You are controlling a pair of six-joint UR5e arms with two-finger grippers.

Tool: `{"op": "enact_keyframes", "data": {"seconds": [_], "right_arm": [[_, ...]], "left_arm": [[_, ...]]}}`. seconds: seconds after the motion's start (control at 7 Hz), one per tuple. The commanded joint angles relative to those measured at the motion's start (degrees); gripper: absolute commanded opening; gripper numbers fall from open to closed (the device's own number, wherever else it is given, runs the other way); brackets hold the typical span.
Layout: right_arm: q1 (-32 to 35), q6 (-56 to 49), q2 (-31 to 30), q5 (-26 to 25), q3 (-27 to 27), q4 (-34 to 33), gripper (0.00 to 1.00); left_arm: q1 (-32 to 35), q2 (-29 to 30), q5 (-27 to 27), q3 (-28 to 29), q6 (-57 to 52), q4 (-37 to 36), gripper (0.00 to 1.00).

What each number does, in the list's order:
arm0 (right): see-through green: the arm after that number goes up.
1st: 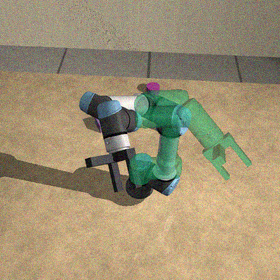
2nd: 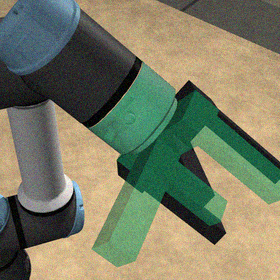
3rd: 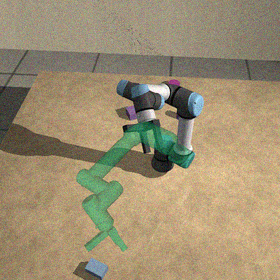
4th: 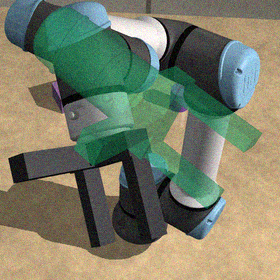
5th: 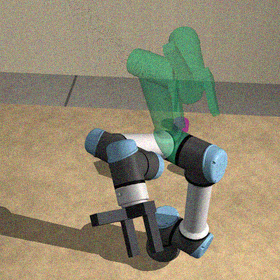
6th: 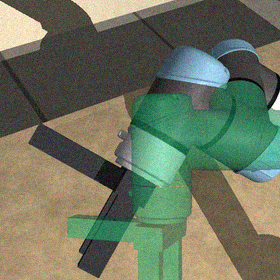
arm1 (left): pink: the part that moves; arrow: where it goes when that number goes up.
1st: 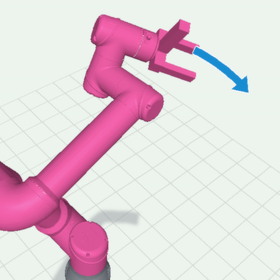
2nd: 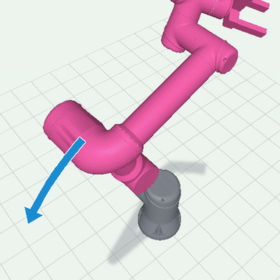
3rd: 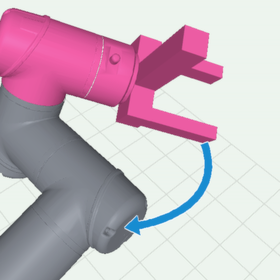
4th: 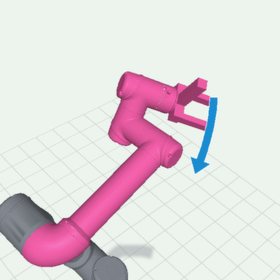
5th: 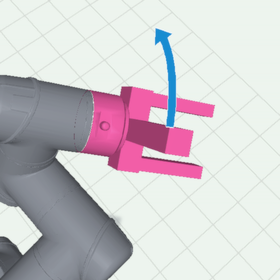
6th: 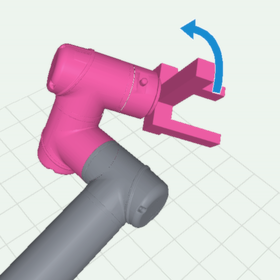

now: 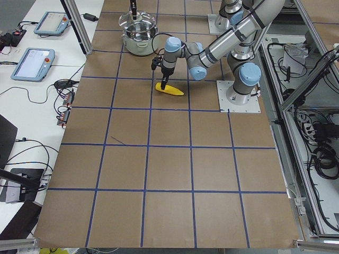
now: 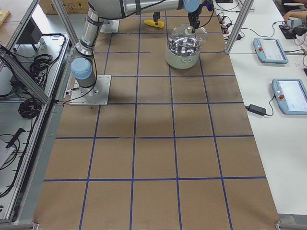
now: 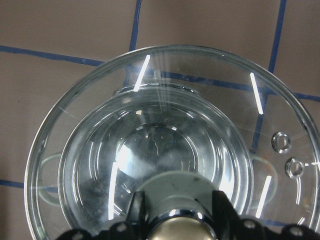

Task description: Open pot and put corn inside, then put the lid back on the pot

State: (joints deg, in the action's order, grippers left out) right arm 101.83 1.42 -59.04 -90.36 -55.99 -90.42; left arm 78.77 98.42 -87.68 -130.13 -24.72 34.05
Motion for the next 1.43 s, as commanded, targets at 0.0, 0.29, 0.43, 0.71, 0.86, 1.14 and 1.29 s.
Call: {"op": "enact_keyframes", "data": {"seconds": [0.0, 0.29, 0.43, 0.71, 0.86, 1.14, 1.29], "right_arm": [[-5.4, -7.1, -0.3, -0.4, 4.7, 6.1, 0.13], [-9.4, -14.0, -2.0, -0.5, 4.4, 8.1, 0.13], [-11.6, -15.6, -2.2, -0.5, 4.4, 8.6, 0.13], [-15.2, -17.4, -3.2, -0.2, 4.2, 10.3, 0.13], [-16.8, -18.9, -3.7, -0.1, 4.3, 12.6, 0.10], [-20.0, -19.9, -5.7, -0.3, 4.0, 16.4, 0.10], [-22.4, -21.5, -5.7, -0.1, 4.0, 18.2, 0.10]], "left_arm": [[0.0, 0.9, 0.6, -0.5, -0.1, -1.4, 0.96], [-0.2, 0.9, 0.5, -0.5, -0.2, -1.4, 0.95], [-1.3, 1.0, 0.4, -0.5, -0.2, -1.4, 0.95], [-2.0, 1.2, 0.0, -0.7, -1.4, -1.3, 0.96], [-2.0, 1.3, 0.4, -0.7, -1.3, -1.3, 0.96], [-2.0, 1.2, 0.5, -0.7, -1.1, -1.4, 0.51], [-2.0, 0.9, 0.6, -0.7, -0.9, -1.4, 0.33]]}}
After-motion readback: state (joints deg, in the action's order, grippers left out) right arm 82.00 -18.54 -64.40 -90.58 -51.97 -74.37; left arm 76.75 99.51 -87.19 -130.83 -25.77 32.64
